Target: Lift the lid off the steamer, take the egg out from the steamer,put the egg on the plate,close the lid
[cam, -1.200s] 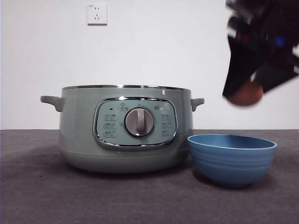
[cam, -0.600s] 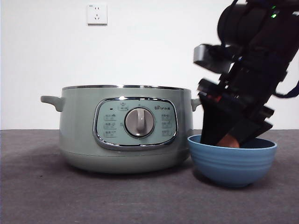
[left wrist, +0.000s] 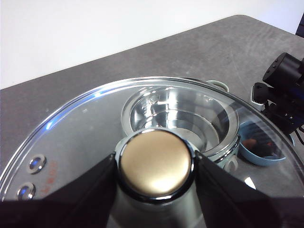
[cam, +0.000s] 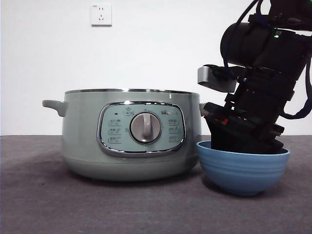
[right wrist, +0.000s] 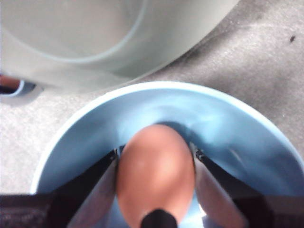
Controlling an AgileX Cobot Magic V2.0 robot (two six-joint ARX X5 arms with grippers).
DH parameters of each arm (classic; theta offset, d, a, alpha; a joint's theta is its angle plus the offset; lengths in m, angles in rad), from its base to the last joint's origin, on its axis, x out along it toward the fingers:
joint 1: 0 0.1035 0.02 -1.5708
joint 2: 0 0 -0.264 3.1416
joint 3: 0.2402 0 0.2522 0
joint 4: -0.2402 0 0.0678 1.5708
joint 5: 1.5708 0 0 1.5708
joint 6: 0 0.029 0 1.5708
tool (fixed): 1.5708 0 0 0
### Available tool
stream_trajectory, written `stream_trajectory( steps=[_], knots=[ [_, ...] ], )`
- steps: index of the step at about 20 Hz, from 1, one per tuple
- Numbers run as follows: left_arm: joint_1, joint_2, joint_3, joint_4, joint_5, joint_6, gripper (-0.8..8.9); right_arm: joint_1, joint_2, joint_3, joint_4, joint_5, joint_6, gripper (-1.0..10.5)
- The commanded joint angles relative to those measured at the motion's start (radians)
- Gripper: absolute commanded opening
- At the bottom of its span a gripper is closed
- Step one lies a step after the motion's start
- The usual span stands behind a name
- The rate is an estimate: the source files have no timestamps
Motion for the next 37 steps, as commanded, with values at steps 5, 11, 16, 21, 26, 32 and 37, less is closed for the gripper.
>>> stream_trajectory(
  steps=[5, 11, 16, 21, 26, 32, 37],
  knots=[
    [-0.003, 0.118, 0.01, 0.18, 0.082, 0.002, -0.08, 0.007, -0.077, -0.001, -0.01, 0.001, 0.003, 4.5],
    [-0.003, 0.365, 0.01, 0.399, 0.157, 0.005, -0.08, 0.008, -0.377, 0.003, -0.062, 0.008, 0.005, 4.5],
    [-0.005, 0.57, 0.01, 0.564, 0.183, 0.004, -0.08, 0.008, -0.639, 0.003, -0.076, 0.03, 0.055, 4.5],
    [-0.005, 0.725, 0.01, 0.708, 0.182, 0.005, -0.08, 0.008, -0.83, 0.004, -0.102, 0.036, 0.095, 4.5],
    [-0.005, 0.837, 0.01, 0.796, 0.181, 0.004, -0.08, 0.008, -0.915, 0.004, -0.107, 0.035, 0.112, 4.4],
    [-0.005, 0.892, 0.01, 0.826, 0.179, 0.005, -0.08, 0.008, -0.919, 0.004, -0.114, 0.035, 0.112, 4.4],
    [-0.005, 0.892, 0.01, 0.821, 0.176, 0.004, -0.08, 0.008, -0.919, 0.004, -0.122, 0.035, 0.112, 4.4]
  ],
)
